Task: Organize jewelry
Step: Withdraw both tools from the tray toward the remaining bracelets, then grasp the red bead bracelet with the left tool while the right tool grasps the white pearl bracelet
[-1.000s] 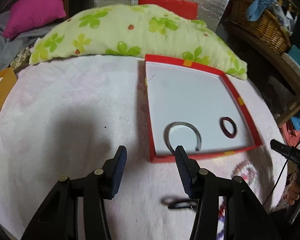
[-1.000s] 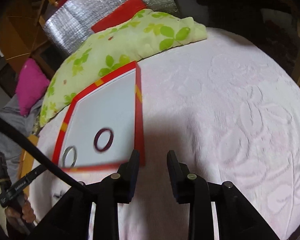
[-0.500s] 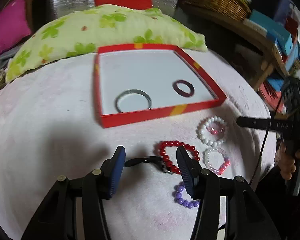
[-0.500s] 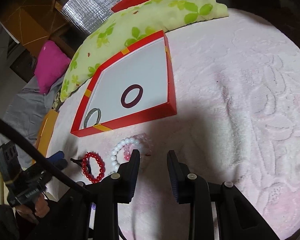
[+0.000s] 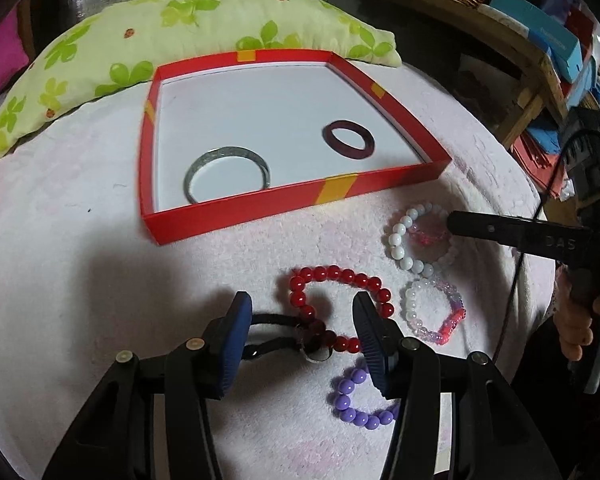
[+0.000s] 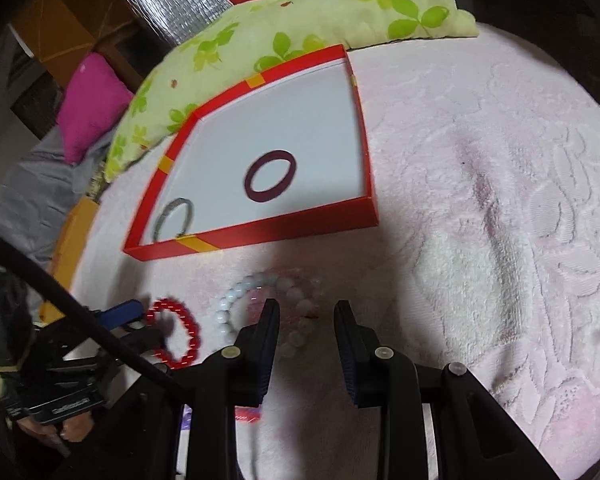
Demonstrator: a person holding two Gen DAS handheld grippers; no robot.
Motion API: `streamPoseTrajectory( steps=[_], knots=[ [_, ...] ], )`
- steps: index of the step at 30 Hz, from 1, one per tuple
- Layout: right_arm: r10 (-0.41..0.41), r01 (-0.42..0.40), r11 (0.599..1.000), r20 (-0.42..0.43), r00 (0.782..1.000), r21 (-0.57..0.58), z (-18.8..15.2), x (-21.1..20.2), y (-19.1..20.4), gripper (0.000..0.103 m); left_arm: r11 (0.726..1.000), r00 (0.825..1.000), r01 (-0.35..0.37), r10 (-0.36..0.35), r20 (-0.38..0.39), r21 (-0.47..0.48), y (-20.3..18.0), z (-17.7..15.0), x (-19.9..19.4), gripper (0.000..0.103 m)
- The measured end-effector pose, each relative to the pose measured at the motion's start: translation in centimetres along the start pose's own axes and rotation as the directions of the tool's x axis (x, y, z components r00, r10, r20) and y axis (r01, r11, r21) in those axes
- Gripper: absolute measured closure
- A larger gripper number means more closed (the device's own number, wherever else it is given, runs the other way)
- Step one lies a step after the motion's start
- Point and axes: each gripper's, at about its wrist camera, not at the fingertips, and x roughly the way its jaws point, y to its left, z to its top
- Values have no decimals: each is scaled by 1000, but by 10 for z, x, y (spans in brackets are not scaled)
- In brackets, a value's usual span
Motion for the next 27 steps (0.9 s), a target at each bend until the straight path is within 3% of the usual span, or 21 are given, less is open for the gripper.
streamPoseTrajectory(
  steps=[2, 4, 7, 10, 15, 19, 27],
  knots=[
    [-9, 9, 1000, 0, 1000, 0, 0, 3, 2, 71, 1000, 1000, 3, -3, -6, 19, -3, -1, 3, 53],
    [-20, 20, 1000, 9, 1000, -20, 1, 4, 4, 72, 999, 1000, 6, -5, -14, 35, -7, 0, 8, 65],
    [-55, 56, 997, 26, 998, -62, -1, 4, 10, 88, 999, 1000, 14, -14, -17, 29, -5, 2, 13, 78],
    [-67, 70, 995, 44, 997, -78, -1, 1, 11, 90, 999, 1000, 27, -27, -2, 23, -2, 2, 9, 89],
    [4, 0, 999, 94, 996, -51, 2, -17, 6, 92, 999, 999, 35, -36, 30, 39, -3, 2, 3, 91],
    [72, -71, 997, 117, 991, -13, 6, -27, -4, 92, 997, 994, 81, -82, 74, 10, 2, 5, -7, 91],
    [177, -183, 983, 145, 973, 26, 6, -37, -8, 92, 988, 970, 153, -144, 194, -34, 14, 11, -34, 93]
  ],
)
